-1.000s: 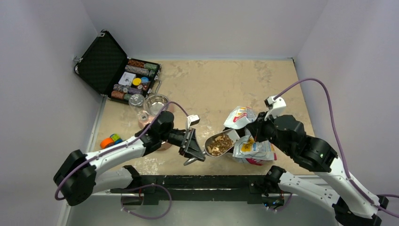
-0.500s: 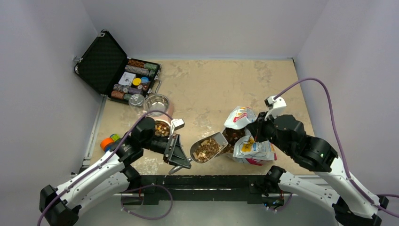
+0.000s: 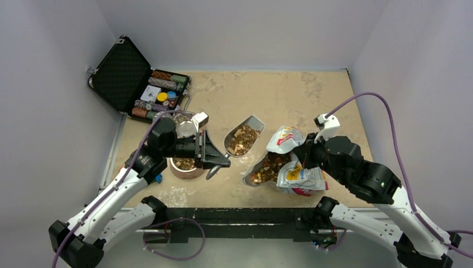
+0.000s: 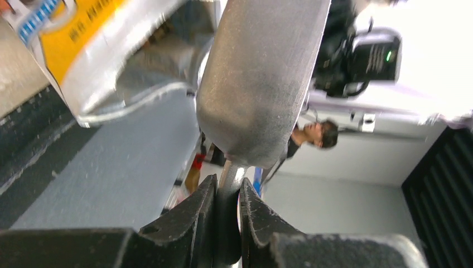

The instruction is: Serve the pet food

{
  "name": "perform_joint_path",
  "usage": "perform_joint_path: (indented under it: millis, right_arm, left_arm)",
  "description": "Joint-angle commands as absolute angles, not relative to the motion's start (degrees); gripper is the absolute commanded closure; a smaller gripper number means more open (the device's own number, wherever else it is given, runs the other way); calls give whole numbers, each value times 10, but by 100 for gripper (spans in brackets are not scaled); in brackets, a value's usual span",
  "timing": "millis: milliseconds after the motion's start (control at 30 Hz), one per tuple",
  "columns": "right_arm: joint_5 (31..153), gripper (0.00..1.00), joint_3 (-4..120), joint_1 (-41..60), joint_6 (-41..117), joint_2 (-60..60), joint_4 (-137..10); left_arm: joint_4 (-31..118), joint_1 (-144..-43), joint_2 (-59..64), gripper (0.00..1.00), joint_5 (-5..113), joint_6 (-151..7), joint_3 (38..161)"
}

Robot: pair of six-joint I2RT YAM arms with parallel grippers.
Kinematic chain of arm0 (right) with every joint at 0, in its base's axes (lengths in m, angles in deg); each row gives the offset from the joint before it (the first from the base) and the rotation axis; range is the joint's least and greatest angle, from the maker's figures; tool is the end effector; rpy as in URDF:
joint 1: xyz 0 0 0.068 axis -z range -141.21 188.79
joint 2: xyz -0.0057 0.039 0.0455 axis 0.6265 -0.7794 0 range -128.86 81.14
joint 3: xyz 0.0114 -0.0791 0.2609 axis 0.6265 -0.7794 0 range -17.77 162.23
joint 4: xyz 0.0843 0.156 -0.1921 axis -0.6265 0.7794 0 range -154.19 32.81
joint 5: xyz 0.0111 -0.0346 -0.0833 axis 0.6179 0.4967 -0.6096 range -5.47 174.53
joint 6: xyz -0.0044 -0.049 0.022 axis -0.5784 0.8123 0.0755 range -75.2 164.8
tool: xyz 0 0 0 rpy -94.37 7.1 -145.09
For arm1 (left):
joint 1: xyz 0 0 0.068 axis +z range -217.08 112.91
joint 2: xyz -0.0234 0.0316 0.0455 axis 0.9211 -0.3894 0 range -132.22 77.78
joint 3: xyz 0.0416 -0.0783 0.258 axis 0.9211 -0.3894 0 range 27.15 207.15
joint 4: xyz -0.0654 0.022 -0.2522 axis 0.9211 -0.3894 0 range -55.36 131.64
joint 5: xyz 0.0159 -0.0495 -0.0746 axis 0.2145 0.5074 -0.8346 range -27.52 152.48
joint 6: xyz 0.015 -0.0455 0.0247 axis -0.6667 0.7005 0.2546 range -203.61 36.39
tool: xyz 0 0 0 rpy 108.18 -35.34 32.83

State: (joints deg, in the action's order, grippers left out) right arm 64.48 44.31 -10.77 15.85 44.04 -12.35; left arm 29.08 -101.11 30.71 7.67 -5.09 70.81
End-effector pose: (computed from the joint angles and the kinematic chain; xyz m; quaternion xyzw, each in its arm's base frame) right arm 0.0754 0.0697 0.3821 -0.0604 0.8418 0.2114 0.4930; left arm 0.1322 -0.1244 0.3261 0.0119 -0.7610 0.6486 0.0089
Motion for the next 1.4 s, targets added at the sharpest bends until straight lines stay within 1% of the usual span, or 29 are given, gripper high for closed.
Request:
perform_joint_path:
  millis: [0,267,400,500,633,800,933,1100,1200,1367]
  right_arm:
    - [617,100,484,-107,154,455,-133]
    - [616,100,485,-107,162,463,-129]
    - [620,100,482,-107,161,469,-128]
    - [623,100,481,-107,163,471,-128]
    - [626,100,478,-108,170,473,-131]
    - [636,100,475,-107,176,471,-136]
    - [643,100,471,-107,179,473,-139]
    - [652,100,465,-107,180,479,-142]
    - [661,100,462,-107,183,482,-143]
    - [683,100,456,-107,187,486,-149]
  left_arm:
    - [318,-974,276,100,143,35,739]
    - [390,-894,254,100,246,80,679]
    - [397,-865,282,100,309,114,618]
    - [424,-860,317,100,356,154,567]
    - [420,-860,356,100,400,171,533]
    - [483,-860,392,100,461,240,459]
    - [465,-860,399,100,485,242,453]
    - [458,-860,432,100,547,275,431]
    - [471,-860,425,100,567,305,418]
    - [528,-860,374,100,575,363,410]
